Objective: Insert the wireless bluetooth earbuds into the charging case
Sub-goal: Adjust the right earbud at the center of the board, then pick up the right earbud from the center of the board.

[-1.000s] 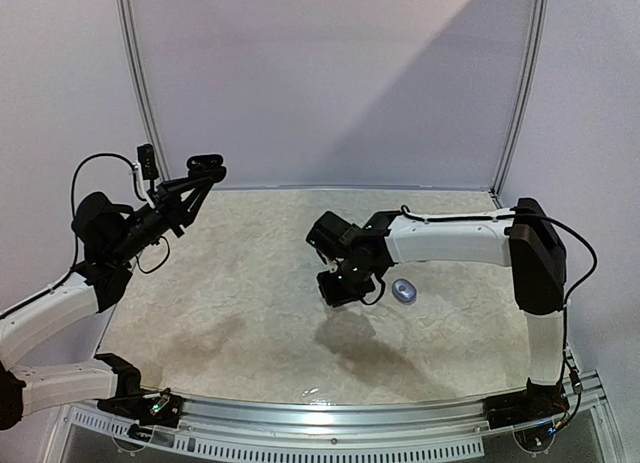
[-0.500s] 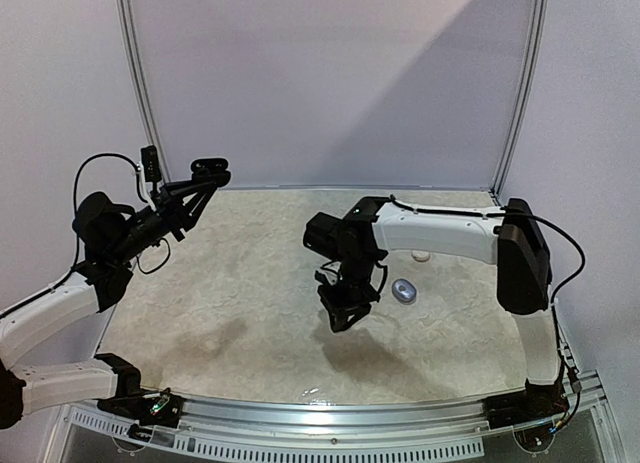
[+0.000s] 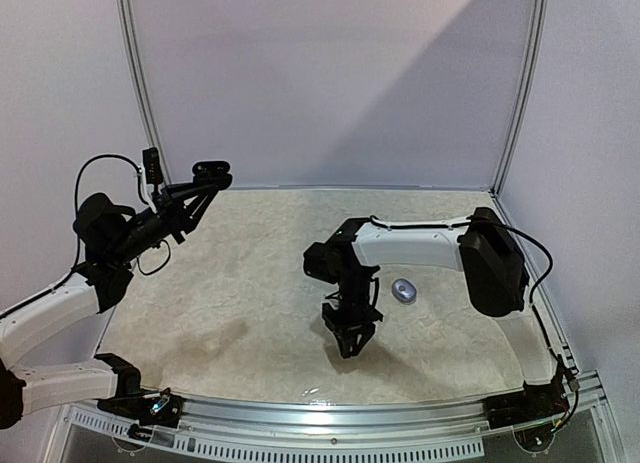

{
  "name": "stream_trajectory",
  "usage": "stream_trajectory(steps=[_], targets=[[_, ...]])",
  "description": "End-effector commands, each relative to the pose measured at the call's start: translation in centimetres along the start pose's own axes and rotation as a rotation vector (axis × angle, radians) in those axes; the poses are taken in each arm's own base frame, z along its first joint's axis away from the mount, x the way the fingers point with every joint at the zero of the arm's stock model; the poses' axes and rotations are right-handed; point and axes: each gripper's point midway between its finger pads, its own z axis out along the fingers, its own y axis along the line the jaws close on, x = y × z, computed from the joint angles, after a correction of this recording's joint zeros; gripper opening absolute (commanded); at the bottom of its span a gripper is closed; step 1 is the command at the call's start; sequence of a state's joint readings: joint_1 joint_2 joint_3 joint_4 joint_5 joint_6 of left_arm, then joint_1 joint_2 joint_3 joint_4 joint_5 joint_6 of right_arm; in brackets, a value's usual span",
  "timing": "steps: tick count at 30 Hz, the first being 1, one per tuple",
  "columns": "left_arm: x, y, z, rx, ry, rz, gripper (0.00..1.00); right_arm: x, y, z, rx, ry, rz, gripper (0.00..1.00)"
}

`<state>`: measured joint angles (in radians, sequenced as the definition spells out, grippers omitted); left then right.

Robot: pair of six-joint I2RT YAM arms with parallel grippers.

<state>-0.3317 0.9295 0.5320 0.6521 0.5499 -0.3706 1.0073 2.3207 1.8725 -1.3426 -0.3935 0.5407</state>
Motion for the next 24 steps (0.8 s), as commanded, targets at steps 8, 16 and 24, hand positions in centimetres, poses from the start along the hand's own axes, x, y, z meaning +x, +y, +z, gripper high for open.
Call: stream_trajectory(steps=[8, 16, 24], targets=[[0.3, 0.0, -0.3, 0.001, 0.003, 0.008, 0.0, -2.3, -1.7, 2.1, 0.107, -0.025, 0.049, 0.31], [0.3, -0.1, -0.4, 0.002, 0.003, 0.01, 0.0, -3.0, -2.4, 2.2, 0.147, -0.054, 0.051, 0.42], [0.5, -0.1, -0.3, 0.006, 0.01, 0.006, 0.0, -5.0, -0.3, -0.9, 0.119, -0.196, -0.05, 0.44]])
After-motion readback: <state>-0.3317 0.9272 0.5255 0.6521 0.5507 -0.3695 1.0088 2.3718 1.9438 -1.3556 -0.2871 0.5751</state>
